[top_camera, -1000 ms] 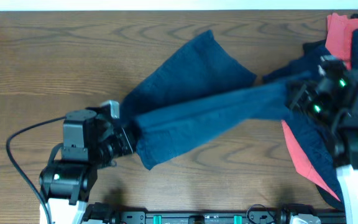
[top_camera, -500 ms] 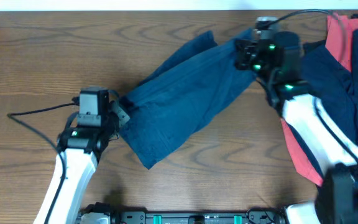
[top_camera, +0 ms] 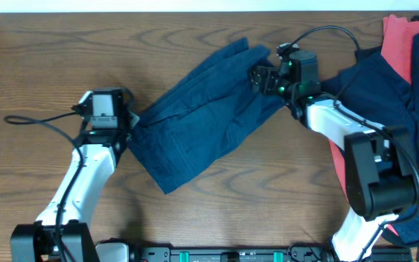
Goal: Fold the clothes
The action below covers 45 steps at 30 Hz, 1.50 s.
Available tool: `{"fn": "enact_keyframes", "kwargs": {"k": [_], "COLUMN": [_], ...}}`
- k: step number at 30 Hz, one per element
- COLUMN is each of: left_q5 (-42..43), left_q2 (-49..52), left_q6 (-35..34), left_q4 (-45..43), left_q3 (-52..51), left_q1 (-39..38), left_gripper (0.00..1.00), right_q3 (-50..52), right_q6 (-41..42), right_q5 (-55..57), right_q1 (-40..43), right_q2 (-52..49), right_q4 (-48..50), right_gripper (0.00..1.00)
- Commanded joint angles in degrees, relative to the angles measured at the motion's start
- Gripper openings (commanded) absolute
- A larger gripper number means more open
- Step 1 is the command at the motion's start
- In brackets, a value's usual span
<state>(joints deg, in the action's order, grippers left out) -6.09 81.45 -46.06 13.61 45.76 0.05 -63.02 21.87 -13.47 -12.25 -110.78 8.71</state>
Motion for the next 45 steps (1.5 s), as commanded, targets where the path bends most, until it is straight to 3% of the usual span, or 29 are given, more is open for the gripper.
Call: {"fn": "enact_keyframes", "kwargs": {"k": [1,5,8,13,17,19,21,22,24,25,31,35,39,44,45], "left_q5": [11.0,20.1,19.4,11.6,11.5,11.4,10.2,9.9,9.4,9.1,4.5,6.6,7.1,7.1,7.1], "left_q2": [-3.0,-4.3,-3.8,0.8,7.0,9.9,12.3,13.1,13.9,14.1,14.0,14.0,14.0,14.0,14.0], "left_q6": [5.7,9.1,12.0,14.6,14.5,14.5,14.5,14.5,14.5,14.5,14.6,15.1,17.5,19.5,19.5], "left_q4": [0.1,2.0,1.9,0.7,0.1,0.0,0.0,0.0,0.0,0.0,0.0,1.4,4.9,6.1,6.1], "left_q3": [0.3,0.3,0.2,0.2,0.2,0.2,0.2,0.2,0.2,0.2,0.2,0.2,0.2,0.2,0.2], "left_q1": [0.8,-1.5,-4.6,-8.2,-8.5,-8.4,-8.4,-8.4,-8.3,-8.3,-5.7,-4.2,-4.2,-4.2,-4.2], "left_gripper": [0.28,0.28,0.28,0.28,0.28,0.28,0.28,0.28,0.28,0.28,0.29,0.28,0.28,0.29,0.29], "right_q3": [-0.7,-0.7,-0.5,-0.5,-0.5,-0.5,-0.5,-0.5,-0.5,-0.5,-0.5,-0.5,-0.5,-0.6,-0.6], "right_q6": [0.2,1.0,0.7,-0.7,1.0,1.9,3.0,3.5,3.9,3.9,8.3,7.7,8.1,7.5,6.3], "right_q5": [-0.9,-1.0,-1.4,-4.7,-5.1,-6.5,-7.8,-7.8,-7.5,-7.1,2.3,7.8,12.0,14.5,15.0], "right_q1": [3.4,6.6,7.5,6.4,5.1,4.5,3.9,3.7,3.8,4.1,8.1,8.9,7.5,7.1,7.3], "right_q2": [4.4,5.4,4.6,1.6,-1.9,-3.7,-5.4,-5.9,-6.3,-6.2,-1.2,3.2,7.1,14.2,15.9], "right_q4": [-8.2,-21.1,-24.8,-22.9,-19.0,-16.8,-14.9,-14.7,-15.5,-16.7,-41.3,-55.6,-61.6,-60.3,-59.0], "right_gripper": [0.99,0.99,0.99,0.97,0.95,0.89,0.73,0.59,0.07,0.01,0.01,0.13,0.17,0.21,0.36]}}
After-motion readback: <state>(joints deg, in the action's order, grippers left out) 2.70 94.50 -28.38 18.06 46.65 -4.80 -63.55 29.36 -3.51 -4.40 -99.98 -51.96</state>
